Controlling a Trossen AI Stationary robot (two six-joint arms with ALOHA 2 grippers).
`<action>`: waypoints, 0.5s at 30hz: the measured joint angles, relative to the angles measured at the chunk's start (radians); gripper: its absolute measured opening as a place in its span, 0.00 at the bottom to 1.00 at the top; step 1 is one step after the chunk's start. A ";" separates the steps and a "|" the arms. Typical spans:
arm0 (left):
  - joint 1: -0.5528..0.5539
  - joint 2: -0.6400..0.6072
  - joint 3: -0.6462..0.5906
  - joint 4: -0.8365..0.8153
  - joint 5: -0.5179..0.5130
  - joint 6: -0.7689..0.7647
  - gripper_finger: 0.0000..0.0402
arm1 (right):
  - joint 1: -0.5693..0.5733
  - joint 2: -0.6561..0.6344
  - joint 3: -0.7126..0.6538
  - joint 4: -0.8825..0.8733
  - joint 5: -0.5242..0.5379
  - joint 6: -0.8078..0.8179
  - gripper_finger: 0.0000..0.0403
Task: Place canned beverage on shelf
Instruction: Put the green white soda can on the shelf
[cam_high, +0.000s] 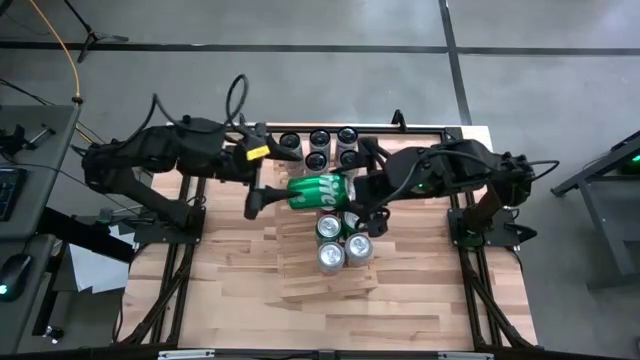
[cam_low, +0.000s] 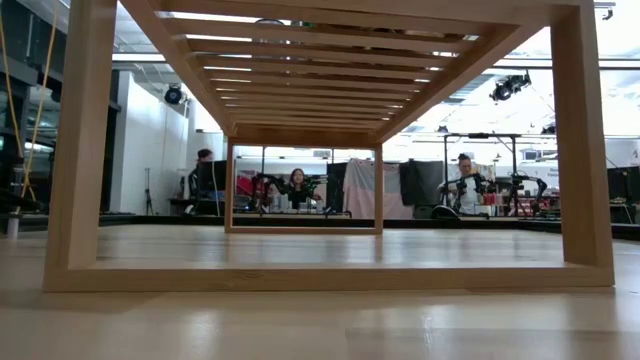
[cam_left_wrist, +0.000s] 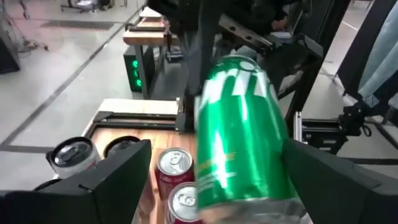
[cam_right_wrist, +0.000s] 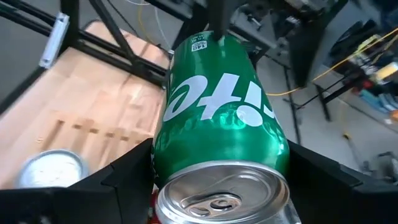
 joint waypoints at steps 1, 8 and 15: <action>0.000 0.010 0.010 -0.007 0.001 -0.005 0.88 | 0.000 0.000 0.000 0.002 0.008 -0.012 0.70; 0.001 0.039 0.024 -0.037 0.051 -0.009 0.88 | -0.016 -0.001 0.000 0.050 0.071 -0.036 0.70; 0.000 0.041 0.024 -0.022 0.069 -0.009 0.87 | -0.020 0.000 0.000 0.148 0.050 -0.067 0.70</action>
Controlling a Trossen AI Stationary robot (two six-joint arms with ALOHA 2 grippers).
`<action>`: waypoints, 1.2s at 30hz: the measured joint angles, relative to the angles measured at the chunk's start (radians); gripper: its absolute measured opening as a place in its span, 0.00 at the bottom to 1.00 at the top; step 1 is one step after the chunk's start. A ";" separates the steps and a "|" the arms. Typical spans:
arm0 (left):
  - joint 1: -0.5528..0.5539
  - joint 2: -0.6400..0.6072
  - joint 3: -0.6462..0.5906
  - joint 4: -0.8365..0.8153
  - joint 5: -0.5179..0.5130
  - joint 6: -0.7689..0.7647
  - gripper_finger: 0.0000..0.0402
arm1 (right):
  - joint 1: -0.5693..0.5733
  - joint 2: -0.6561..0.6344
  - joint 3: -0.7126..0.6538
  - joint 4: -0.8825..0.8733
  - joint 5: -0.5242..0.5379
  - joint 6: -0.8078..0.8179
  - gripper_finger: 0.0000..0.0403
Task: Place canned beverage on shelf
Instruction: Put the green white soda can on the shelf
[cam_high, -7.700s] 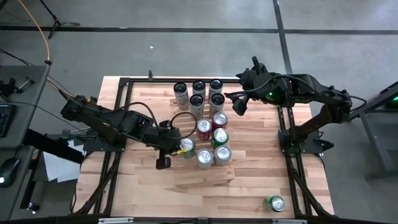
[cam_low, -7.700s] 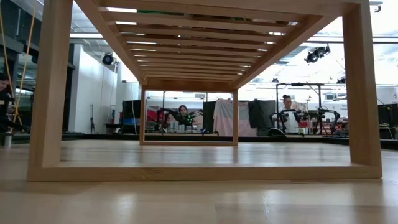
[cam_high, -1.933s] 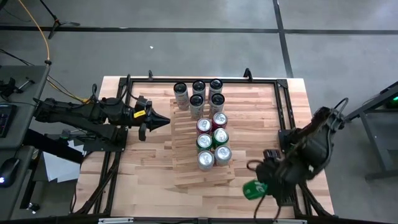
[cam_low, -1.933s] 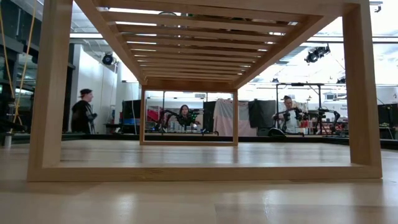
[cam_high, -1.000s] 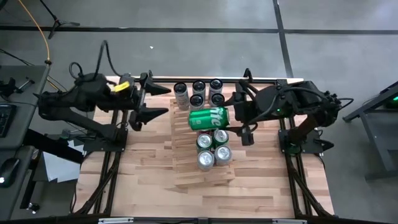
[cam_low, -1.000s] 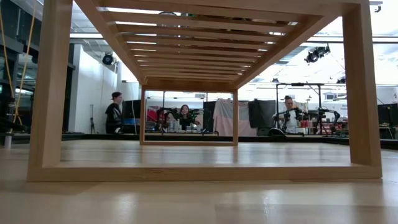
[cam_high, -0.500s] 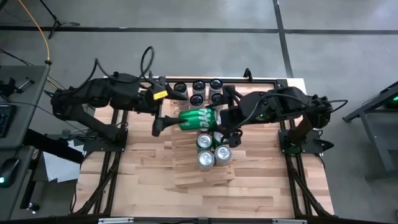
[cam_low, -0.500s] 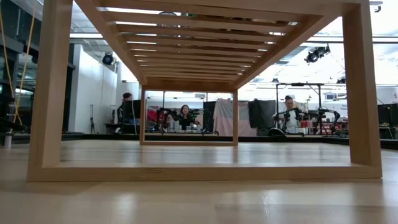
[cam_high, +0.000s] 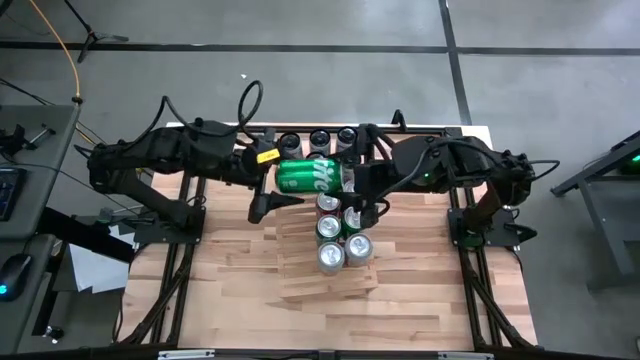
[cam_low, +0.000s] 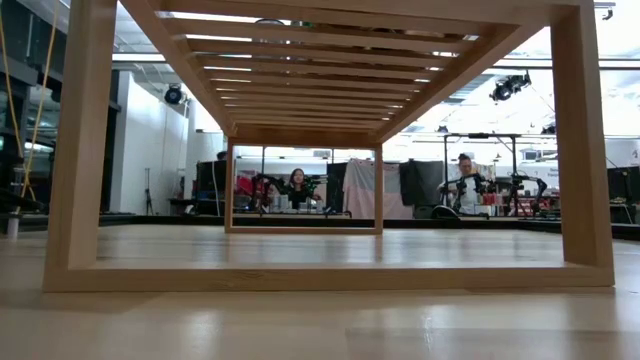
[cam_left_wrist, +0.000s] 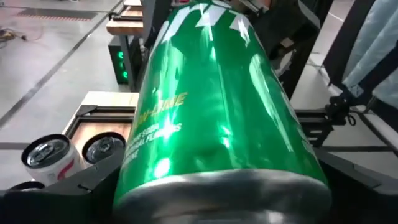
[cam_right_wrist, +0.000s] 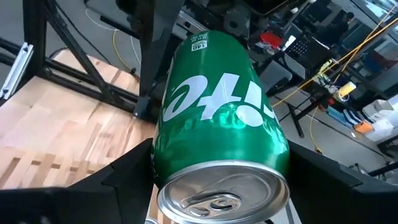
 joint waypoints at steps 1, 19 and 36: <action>0.000 0.000 0.000 0.008 -0.002 0.000 0.87 | 0.000 -0.001 0.000 0.002 0.000 -0.001 0.70; 0.006 -0.004 0.001 0.088 -0.005 0.081 0.72 | -0.006 0.004 0.000 0.030 -0.004 -0.028 0.70; 0.018 -0.155 -0.001 -0.038 -0.185 0.114 0.72 | -0.009 0.002 0.005 0.054 0.163 0.098 0.97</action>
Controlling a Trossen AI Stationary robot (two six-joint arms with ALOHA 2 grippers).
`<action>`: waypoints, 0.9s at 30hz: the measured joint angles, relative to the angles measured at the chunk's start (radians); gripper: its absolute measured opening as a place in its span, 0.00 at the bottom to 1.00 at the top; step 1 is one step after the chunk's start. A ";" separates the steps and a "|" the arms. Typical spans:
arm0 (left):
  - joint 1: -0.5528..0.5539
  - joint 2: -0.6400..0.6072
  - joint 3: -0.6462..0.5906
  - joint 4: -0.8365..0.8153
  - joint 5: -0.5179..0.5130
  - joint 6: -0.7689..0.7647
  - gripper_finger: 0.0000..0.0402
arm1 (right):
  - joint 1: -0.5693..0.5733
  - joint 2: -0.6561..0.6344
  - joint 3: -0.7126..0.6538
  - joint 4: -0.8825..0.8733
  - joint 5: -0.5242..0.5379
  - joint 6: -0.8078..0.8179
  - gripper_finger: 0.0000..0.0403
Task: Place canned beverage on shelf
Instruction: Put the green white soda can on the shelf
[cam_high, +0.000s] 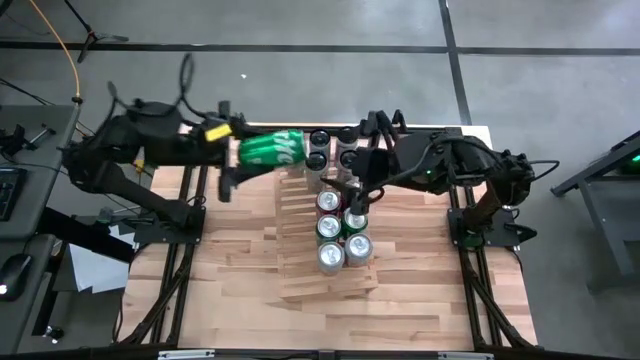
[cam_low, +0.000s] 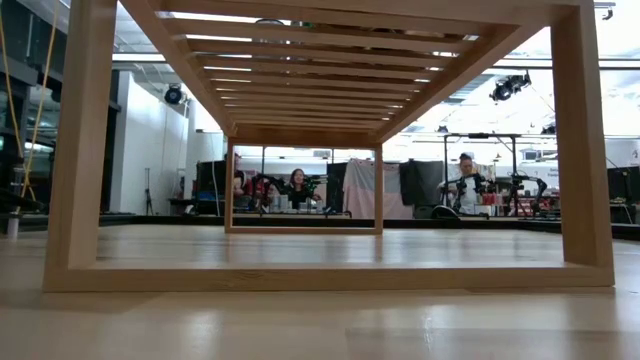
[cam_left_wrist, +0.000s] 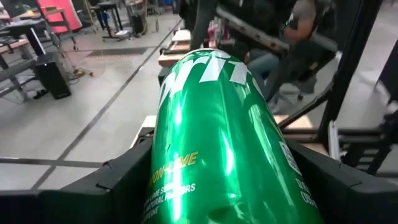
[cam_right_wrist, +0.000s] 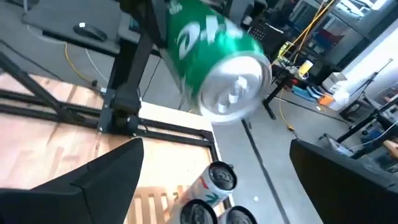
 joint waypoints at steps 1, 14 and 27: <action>0.000 -0.014 -0.003 0.003 0.001 -0.012 0.72 | -0.004 0.000 0.000 0.006 -0.002 0.017 0.97; -0.020 -0.215 -0.657 1.032 -0.003 -0.076 0.72 | -0.166 0.028 -0.005 0.195 -0.330 0.388 0.98; -0.016 -0.128 -0.802 1.583 -0.079 -0.041 0.72 | -0.228 0.083 -0.006 0.556 -0.476 0.546 0.98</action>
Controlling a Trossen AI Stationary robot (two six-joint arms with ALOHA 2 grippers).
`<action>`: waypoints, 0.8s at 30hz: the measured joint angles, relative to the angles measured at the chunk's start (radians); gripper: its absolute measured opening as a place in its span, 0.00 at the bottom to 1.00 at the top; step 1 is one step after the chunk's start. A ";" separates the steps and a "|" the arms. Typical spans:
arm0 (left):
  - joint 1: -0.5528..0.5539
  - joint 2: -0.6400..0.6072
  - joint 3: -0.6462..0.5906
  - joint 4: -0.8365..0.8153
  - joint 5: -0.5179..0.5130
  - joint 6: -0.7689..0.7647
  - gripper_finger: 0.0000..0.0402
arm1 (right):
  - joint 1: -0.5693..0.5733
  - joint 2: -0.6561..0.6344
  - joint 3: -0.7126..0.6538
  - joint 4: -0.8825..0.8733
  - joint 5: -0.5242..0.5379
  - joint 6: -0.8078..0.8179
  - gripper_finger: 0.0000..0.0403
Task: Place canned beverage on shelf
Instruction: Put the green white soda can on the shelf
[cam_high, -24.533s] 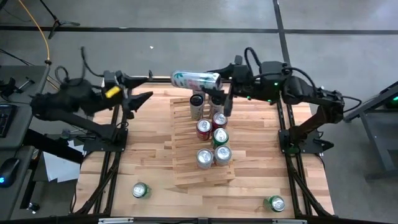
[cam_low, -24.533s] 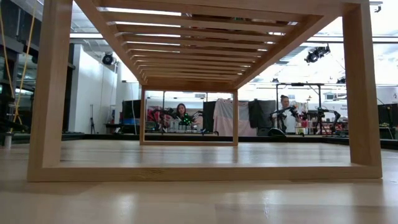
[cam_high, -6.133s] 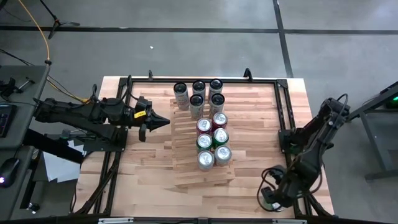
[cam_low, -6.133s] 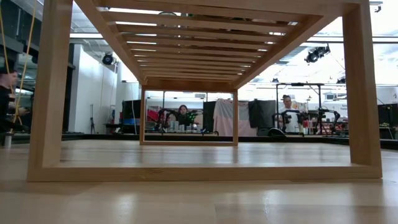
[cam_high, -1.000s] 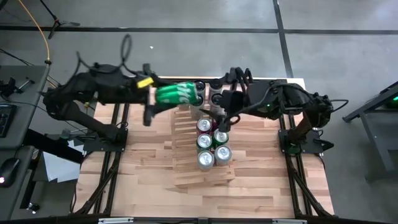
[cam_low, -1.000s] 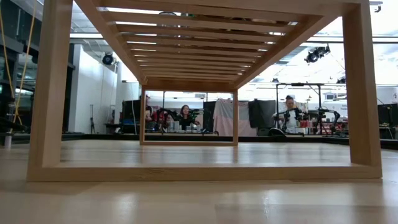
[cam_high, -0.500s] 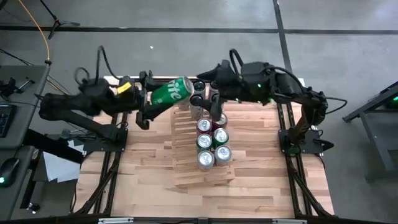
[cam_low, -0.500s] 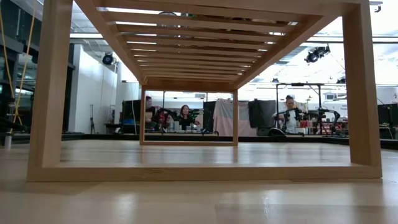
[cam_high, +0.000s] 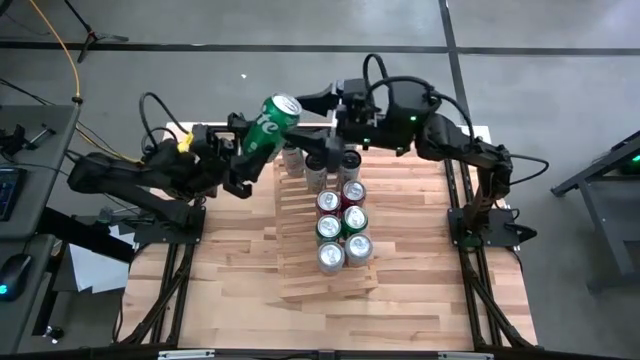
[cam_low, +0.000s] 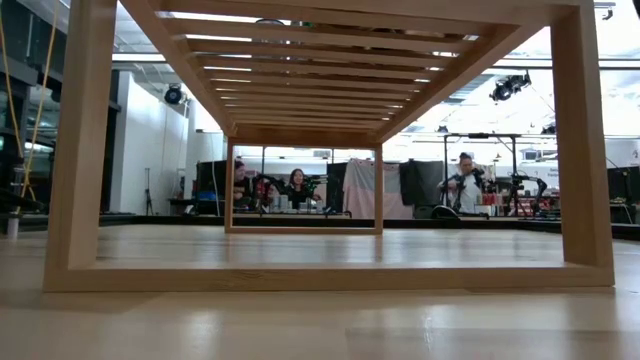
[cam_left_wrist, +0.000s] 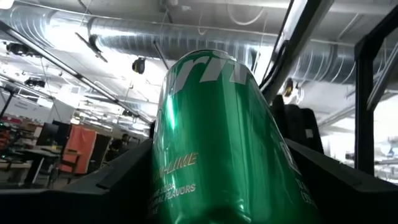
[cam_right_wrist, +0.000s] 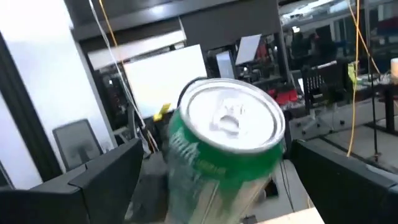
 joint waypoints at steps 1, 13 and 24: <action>0.000 0.012 0.005 0.009 0.001 -0.010 0.72 | -0.004 0.009 0.001 0.020 0.000 0.008 0.98; -0.003 0.047 0.019 -0.005 0.000 -0.012 0.72 | 0.006 0.027 -0.001 0.057 -0.009 -0.002 0.93; -0.004 0.033 0.019 -0.005 -0.003 0.011 0.72 | 0.008 0.025 -0.001 0.076 0.012 -0.023 0.72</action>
